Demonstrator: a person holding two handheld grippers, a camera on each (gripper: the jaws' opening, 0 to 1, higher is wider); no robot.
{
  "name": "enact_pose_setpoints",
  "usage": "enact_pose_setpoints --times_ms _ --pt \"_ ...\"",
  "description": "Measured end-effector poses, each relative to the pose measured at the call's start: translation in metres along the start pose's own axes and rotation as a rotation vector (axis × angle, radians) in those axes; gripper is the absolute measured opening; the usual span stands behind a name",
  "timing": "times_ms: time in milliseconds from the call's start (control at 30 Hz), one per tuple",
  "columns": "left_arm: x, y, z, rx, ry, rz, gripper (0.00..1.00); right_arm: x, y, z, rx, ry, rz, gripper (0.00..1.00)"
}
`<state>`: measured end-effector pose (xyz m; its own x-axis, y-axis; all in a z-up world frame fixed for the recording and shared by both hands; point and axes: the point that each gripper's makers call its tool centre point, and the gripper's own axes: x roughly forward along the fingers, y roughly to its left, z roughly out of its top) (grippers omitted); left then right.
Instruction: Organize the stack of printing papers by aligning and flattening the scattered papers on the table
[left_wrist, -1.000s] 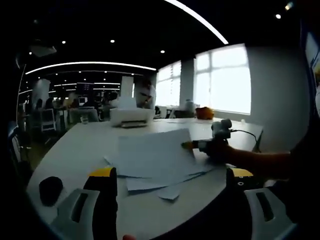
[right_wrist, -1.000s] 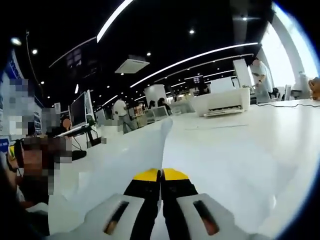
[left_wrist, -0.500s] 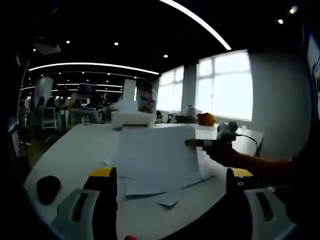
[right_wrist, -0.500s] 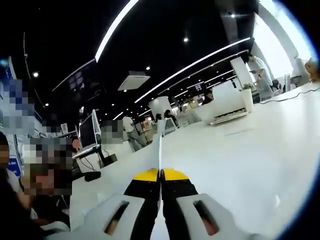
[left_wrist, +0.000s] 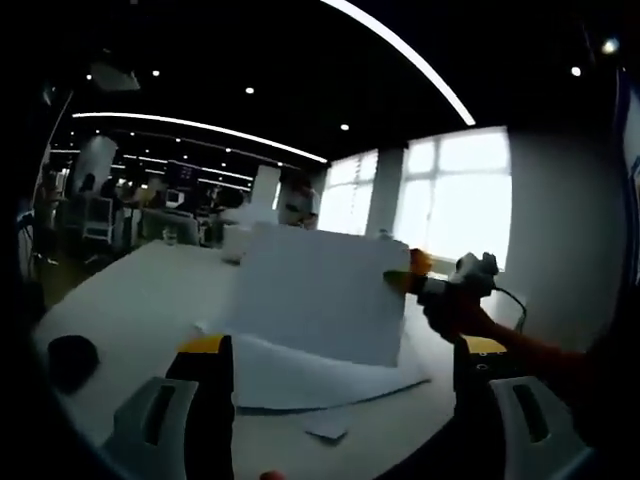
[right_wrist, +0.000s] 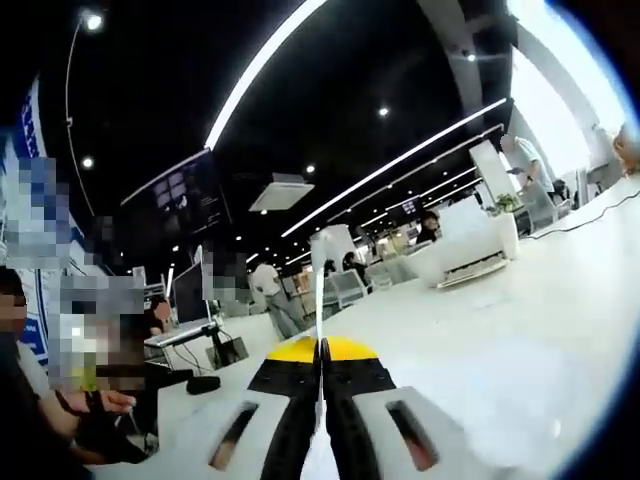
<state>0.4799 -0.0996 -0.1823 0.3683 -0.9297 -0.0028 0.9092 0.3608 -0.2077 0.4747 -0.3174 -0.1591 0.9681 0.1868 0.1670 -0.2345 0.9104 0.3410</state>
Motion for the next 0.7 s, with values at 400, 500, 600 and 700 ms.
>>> enact_pose_setpoints --times_ms 400,500,600,700 --pt "0.01 -0.009 -0.003 -0.122 -0.049 -0.08 0.96 -0.001 0.03 0.03 -0.071 -0.045 0.07 0.0" --pt "0.011 -0.014 -0.003 -0.142 -0.057 -0.111 0.97 -0.001 0.036 0.036 -0.089 -0.052 0.091 0.0" --pt "0.013 -0.018 -0.002 -0.174 -0.066 -0.144 0.97 -0.002 0.043 0.04 -0.088 -0.059 0.131 0.0" --pt "0.015 -0.022 0.002 -0.248 -0.096 -0.181 0.97 -0.003 0.05 0.045 -0.078 -0.066 0.148 0.0"
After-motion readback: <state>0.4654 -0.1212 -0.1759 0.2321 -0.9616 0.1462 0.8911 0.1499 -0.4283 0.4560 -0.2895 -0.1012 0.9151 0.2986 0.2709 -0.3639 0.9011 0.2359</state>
